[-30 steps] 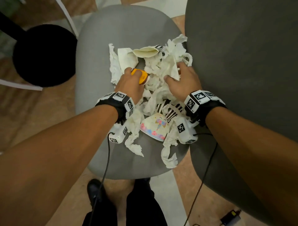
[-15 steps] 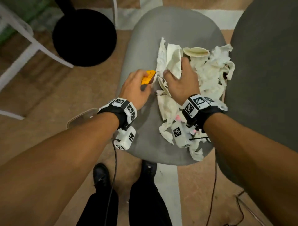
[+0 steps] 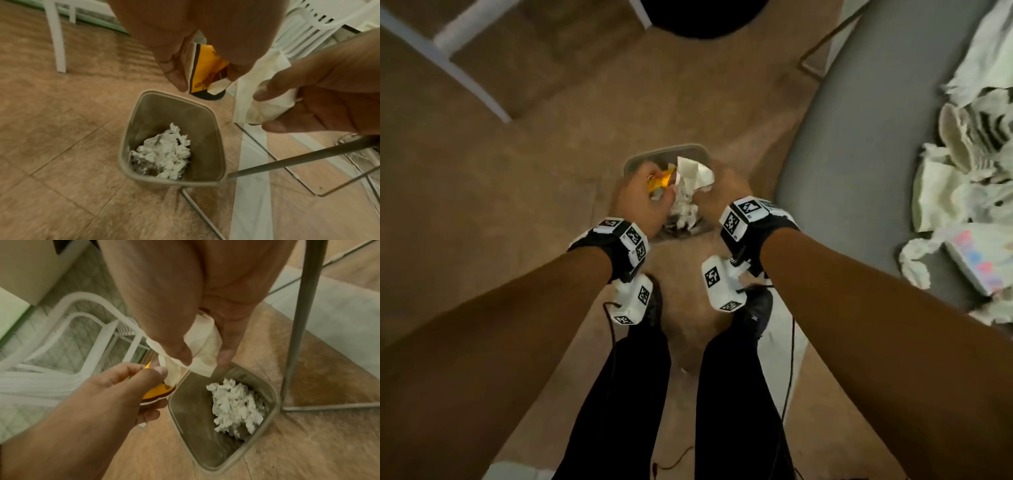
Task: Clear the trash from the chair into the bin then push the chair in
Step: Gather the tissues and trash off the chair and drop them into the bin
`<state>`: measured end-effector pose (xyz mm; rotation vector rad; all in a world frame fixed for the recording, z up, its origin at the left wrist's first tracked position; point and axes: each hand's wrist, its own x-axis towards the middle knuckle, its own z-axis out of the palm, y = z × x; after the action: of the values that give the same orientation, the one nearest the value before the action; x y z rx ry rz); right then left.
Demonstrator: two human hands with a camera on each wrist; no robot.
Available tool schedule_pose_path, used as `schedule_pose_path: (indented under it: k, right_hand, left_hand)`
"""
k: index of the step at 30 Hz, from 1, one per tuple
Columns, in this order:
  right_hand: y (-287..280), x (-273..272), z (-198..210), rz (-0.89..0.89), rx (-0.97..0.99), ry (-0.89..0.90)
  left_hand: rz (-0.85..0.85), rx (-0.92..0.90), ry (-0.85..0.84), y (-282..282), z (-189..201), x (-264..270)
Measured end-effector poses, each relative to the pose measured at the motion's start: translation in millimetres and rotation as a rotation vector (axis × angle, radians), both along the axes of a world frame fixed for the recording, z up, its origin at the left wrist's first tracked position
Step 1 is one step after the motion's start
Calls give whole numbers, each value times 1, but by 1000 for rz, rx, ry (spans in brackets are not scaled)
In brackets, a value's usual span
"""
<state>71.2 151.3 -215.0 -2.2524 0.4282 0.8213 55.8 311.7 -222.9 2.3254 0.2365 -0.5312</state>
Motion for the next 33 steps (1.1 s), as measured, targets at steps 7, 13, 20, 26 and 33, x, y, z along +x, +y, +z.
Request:
schedule_pose_path:
  k: [7,13,20,26,33]
  right_hand:
    - [29,-2,-51,194,-67,189]
    - [-1,7,-3,120,29,151]
    - [-92,16,97,-181,221,-59]
    - [-250,-14,145,-324,-22,-248]
    - [-404,-65,130,-474,-326,-215]
  left_hand:
    - [-11,87,154,36,-56,-7]
    - [-136,142,189,18,-15,24]
    - [-362,104,-40,-107,69,84]
    - [-580,-60,-160,-269,110,79]
    - [-1047,-4,-280,-414,114,32]
